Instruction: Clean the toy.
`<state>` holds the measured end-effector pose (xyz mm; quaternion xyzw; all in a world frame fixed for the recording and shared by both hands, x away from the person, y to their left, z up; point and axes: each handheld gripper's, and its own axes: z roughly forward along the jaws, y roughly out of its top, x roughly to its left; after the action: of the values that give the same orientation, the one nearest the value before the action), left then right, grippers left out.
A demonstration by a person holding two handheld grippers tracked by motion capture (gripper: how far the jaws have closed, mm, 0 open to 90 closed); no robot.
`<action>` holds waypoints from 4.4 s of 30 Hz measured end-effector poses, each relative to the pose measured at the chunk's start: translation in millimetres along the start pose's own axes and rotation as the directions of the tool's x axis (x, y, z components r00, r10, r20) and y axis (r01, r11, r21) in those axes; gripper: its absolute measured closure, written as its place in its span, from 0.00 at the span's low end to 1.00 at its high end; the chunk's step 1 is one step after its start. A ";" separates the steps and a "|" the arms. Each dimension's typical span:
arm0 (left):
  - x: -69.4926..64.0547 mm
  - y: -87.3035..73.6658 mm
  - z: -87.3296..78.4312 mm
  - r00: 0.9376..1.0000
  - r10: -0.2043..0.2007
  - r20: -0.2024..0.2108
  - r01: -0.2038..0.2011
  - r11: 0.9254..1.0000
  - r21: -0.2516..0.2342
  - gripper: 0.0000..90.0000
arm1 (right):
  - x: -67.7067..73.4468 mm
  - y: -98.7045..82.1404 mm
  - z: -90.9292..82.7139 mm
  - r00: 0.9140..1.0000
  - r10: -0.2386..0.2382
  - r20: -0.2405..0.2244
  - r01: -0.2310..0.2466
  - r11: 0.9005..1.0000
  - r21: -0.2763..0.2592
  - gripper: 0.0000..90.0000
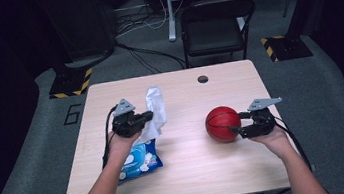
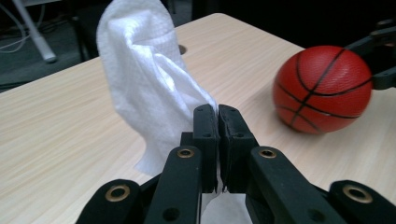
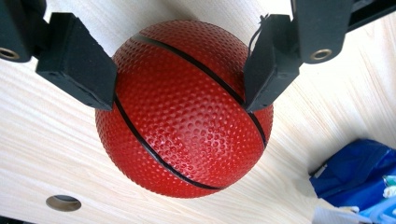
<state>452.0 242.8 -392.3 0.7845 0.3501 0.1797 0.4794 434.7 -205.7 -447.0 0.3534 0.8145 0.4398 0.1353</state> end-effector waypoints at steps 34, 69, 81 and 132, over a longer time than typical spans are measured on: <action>116.5 -109.8 -89.2 0.921 -0.227 -0.318 0.251 0.967 0.034 0.99 | 11.5 10.6 13.2 0.998 -0.062 -0.023 0.063 0.997 0.051 0.30; -35.5 -17.2 34.8 0.998 -0.026 0.058 0.022 0.998 0.066 0.46 | 28.4 27.7 15.7 0.997 -0.064 -0.044 0.066 0.996 0.052 0.30; -85.5 -12.3 85.4 0.984 0.014 0.179 -0.036 0.992 0.122 0.46 | 37.5 30.3 25.1 0.994 -0.071 -0.080 0.074 0.997 0.034 0.31; -69.8 -4.8 60.8 0.990 0.017 0.137 -0.030 0.995 0.100 0.45 | 41.8 34.4 -0.4 0.998 -0.067 0.003 0.067 0.997 -0.030 0.28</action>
<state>439.6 155.7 -421.7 0.8222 0.3161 0.1135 0.4595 420.4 -164.4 -415.0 0.3243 0.8191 0.4467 0.1563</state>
